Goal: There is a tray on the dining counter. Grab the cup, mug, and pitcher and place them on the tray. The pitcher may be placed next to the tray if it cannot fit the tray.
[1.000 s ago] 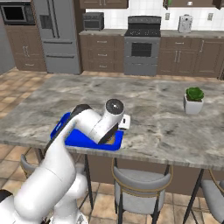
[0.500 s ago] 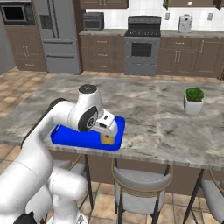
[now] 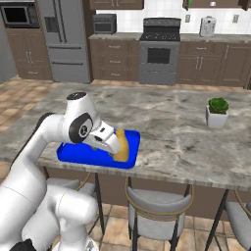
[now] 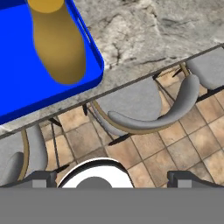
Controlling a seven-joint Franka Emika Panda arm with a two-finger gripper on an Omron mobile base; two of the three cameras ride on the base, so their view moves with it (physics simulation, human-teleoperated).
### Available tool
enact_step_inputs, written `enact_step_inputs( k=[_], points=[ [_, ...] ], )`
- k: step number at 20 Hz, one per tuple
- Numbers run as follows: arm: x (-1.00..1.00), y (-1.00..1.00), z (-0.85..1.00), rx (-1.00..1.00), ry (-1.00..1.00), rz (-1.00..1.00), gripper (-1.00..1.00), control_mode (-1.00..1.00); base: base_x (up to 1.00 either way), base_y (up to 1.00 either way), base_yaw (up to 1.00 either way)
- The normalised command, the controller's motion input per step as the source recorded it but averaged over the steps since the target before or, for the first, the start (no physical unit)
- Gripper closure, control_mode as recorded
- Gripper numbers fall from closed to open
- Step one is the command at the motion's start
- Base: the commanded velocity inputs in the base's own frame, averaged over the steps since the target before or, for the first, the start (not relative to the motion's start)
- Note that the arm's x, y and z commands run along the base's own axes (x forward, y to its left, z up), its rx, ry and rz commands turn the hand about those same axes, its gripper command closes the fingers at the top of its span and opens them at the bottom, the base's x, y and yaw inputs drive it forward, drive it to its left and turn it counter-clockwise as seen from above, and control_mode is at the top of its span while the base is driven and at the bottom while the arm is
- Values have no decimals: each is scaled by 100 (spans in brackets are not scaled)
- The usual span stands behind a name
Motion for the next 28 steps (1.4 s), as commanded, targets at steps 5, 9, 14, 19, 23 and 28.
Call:
enact_step_inputs(
  k=[5,9,14,19,23,28],
  points=[
    [-3,1,0,0,-1,-1,-100,-100,0,0,0],
    [0,0,0,0,0,0,-100,-100,0,0,0],
    [0,0,0,0,0,0,-100,-100,0,0,0],
    [0,0,0,0,0,0,-100,100,0,0,0],
    [0,0,0,0,0,0,-100,100,-15,0,0],
    [0,0,0,0,0,0,-100,100,-53,0,0]
  ],
)
